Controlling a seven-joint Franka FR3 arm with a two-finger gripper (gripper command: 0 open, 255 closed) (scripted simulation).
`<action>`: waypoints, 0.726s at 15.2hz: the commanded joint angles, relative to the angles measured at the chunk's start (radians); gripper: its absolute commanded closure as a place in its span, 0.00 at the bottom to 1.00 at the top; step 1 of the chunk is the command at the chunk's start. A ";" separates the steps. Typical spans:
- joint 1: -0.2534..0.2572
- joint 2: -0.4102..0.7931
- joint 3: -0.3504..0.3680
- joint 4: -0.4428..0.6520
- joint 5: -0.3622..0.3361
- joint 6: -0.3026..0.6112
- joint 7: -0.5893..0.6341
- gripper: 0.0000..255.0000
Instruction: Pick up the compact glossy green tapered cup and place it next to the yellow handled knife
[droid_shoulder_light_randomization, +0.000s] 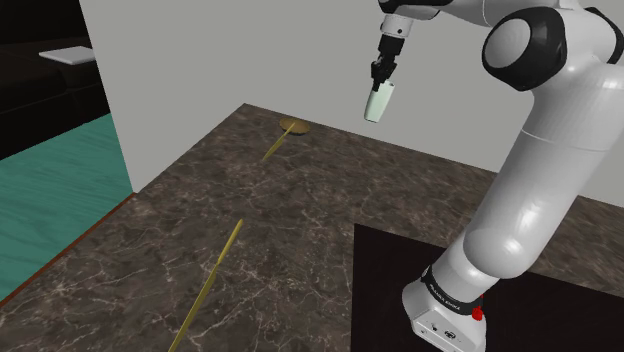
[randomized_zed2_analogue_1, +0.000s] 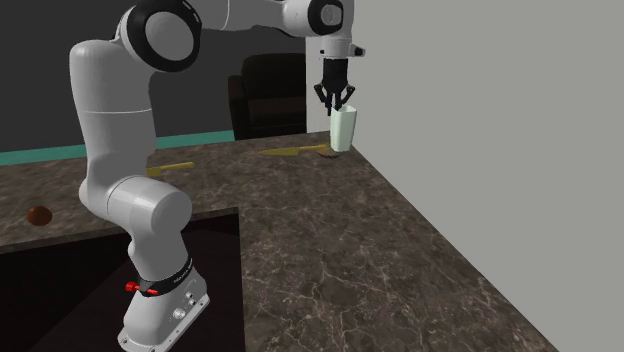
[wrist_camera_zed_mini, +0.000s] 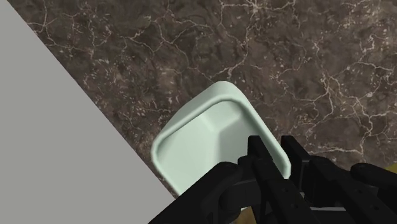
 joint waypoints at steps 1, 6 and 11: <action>-0.003 0.005 -0.001 0.034 0.002 -0.030 -0.003 1.00; -0.012 0.023 -0.004 0.126 0.011 -0.105 -0.008 1.00; 0.045 -0.048 0.022 0.051 -0.022 -0.094 0.069 1.00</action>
